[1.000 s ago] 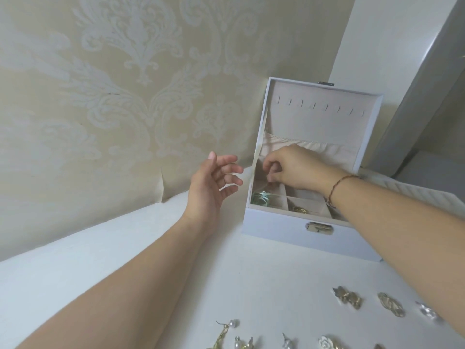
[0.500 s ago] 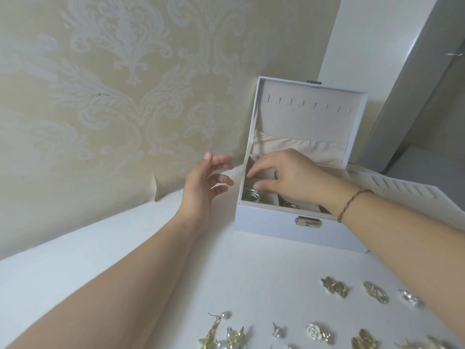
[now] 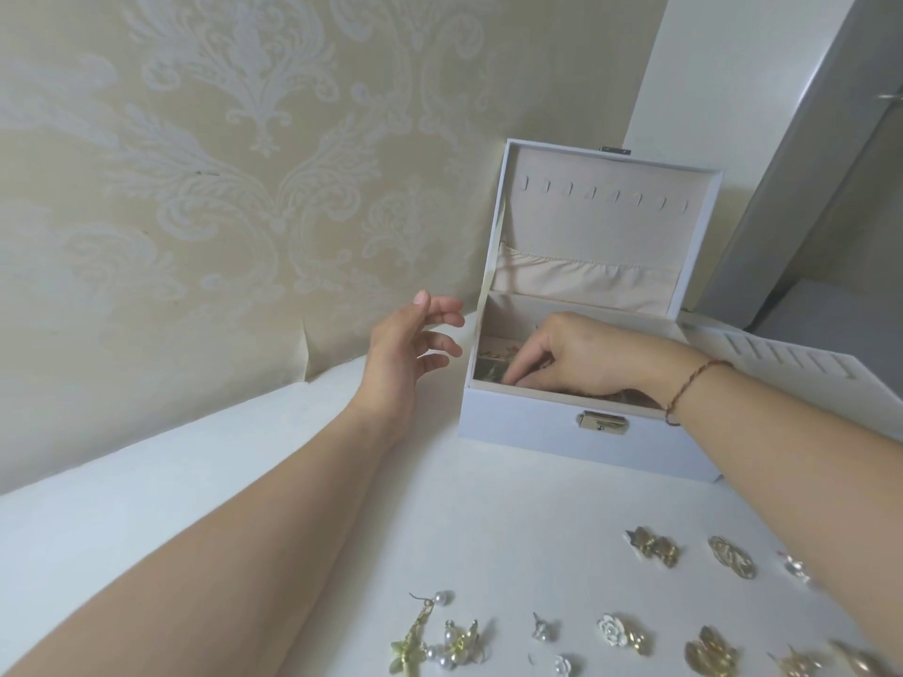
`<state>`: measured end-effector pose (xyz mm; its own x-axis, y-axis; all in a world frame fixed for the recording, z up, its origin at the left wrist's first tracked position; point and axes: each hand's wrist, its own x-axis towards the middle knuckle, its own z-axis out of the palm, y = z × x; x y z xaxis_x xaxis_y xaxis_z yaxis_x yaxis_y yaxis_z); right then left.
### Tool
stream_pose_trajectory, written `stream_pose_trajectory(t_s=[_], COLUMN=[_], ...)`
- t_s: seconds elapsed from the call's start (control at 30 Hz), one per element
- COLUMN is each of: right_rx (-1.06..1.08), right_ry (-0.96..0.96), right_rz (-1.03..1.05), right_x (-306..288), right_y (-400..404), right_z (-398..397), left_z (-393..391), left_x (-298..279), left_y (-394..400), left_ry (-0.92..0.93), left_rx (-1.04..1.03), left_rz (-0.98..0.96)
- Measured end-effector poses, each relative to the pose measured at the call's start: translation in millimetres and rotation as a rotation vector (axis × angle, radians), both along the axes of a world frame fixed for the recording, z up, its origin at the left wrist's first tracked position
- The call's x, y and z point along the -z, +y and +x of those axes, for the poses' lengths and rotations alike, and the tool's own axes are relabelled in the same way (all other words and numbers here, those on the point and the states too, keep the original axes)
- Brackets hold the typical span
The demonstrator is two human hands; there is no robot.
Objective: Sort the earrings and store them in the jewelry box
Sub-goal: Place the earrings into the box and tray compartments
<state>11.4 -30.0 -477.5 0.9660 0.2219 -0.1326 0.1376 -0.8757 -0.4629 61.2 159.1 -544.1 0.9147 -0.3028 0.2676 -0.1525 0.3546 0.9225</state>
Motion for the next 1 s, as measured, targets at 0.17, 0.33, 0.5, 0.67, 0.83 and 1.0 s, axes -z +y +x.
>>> stream_pose_trajectory(t_s=[0.17, 0.33, 0.5, 0.67, 0.83, 1.0], right_rx=[0.107, 0.067, -0.051, 0.000, 0.095, 0.289], right_ry=[-0.277, -0.391, -0.203, -0.092, -0.109, -0.171], right_rz=[0.140, 0.196, -0.178, -0.245, -0.178, 0.067], right_x=[-21.0, -30.7, -15.6, 6.5, 13.8, 22.5], right_y=[-19.9, -19.0, -14.5, -43.8, -74.7, -103.9], right_z=[-25.9, -82.7, -129.2, -150.1, -170.8, -195.5], left_z=[-3.9, -12.1, -11.9, -11.8, -13.5, -14.5], left_x=[3.3, 5.1, 6.0, 5.4, 3.2, 3.7], left_y=[-4.2, -9.2, -7.5, -8.9, -9.3, -9.3], left_ry=[-0.164, -0.352, -0.389, -0.378, -0.363, -0.364], left_rx=[0.007, -0.014, -0.021, -0.001, 0.004, 0.005], left_rz=[0.133, 0.281, 0.344, 0.310, 0.293, 0.291])
